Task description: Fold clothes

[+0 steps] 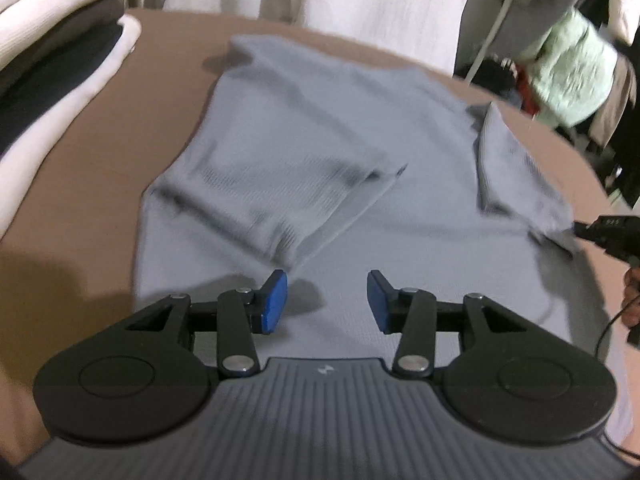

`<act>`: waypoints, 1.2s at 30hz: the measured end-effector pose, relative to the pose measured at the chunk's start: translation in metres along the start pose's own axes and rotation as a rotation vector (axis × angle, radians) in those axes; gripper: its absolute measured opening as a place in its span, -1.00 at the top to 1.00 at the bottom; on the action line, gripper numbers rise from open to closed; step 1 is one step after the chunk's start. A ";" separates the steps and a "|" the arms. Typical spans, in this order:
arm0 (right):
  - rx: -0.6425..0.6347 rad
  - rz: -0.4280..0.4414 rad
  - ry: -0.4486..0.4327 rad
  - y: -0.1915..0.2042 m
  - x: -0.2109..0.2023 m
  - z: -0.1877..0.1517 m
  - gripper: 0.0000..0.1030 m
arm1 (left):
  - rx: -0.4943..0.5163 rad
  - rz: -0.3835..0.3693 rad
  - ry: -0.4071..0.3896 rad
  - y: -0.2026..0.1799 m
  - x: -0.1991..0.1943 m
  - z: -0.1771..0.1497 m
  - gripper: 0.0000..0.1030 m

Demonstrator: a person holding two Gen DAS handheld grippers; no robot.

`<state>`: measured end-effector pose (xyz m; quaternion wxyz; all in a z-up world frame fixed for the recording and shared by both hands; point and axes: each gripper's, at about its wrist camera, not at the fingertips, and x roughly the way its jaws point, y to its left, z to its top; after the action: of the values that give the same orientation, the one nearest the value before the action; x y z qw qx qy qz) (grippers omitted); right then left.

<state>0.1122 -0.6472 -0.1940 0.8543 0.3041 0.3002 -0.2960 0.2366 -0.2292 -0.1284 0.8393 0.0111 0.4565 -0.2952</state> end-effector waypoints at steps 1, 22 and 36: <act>0.017 0.011 -0.004 -0.001 -0.004 -0.003 0.54 | -0.002 0.007 0.014 0.003 -0.001 0.000 0.16; -0.324 0.058 -0.011 0.084 0.039 0.077 -0.08 | -0.034 -0.080 -0.166 0.008 -0.010 0.010 0.06; -0.400 -0.021 0.102 0.124 0.143 0.114 0.84 | -0.169 -0.116 -0.075 0.055 0.038 0.020 0.06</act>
<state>0.3277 -0.6934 -0.1789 0.8783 0.1396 0.3988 -0.2236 0.2953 -0.2075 -0.1602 0.8352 -0.0970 0.4479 -0.3041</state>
